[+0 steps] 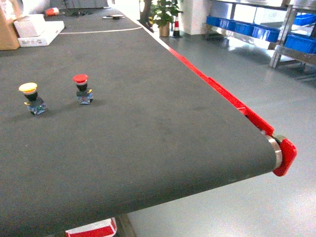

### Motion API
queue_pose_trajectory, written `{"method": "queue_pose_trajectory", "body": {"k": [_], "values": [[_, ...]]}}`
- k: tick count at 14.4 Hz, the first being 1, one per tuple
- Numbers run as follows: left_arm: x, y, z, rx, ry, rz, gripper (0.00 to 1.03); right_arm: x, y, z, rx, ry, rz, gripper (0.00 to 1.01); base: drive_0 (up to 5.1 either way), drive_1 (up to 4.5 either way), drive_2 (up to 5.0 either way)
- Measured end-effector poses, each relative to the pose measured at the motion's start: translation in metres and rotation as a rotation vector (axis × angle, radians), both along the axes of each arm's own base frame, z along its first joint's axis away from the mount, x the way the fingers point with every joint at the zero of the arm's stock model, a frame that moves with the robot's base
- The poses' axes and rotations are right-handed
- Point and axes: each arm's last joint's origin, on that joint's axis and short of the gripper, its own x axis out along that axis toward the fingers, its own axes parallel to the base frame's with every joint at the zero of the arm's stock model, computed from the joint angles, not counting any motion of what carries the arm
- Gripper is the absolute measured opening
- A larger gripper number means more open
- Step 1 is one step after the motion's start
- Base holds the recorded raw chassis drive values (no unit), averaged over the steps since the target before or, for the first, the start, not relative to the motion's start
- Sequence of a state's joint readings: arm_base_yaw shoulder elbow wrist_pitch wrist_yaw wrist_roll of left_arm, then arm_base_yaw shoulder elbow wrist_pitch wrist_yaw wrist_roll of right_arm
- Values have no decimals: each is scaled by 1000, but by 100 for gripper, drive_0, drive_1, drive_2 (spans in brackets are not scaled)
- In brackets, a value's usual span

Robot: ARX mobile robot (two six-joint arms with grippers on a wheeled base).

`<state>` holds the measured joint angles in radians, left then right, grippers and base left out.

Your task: Pick blue part to blue bin on bottom shelf

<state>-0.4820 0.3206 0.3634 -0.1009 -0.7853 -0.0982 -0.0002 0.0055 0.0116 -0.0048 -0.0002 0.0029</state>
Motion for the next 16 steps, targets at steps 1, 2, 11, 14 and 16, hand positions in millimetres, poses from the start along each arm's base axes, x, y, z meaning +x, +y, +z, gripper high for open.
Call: {"method": "queue_pose_trajectory", "body": {"k": [1, 2, 11, 14, 16], "values": [[0, 0, 0, 0, 0, 0, 43, 0, 0, 0, 0, 0, 0, 98, -158, -158, -158], [0, 0, 0, 0, 0, 0, 43, 0, 0, 0, 0, 0, 0, 98, -158, -158, -158], [0, 0, 0, 0, 0, 0, 43, 0, 0, 0, 0, 0, 0, 98, -162, -162, -162], [0, 0, 0, 0, 0, 0, 43, 0, 0, 0, 0, 0, 0, 98, -160, -160, -160], [0, 0, 0, 0, 0, 0, 43, 0, 0, 0, 0, 0, 0, 98, -162, -162, -162]]}}
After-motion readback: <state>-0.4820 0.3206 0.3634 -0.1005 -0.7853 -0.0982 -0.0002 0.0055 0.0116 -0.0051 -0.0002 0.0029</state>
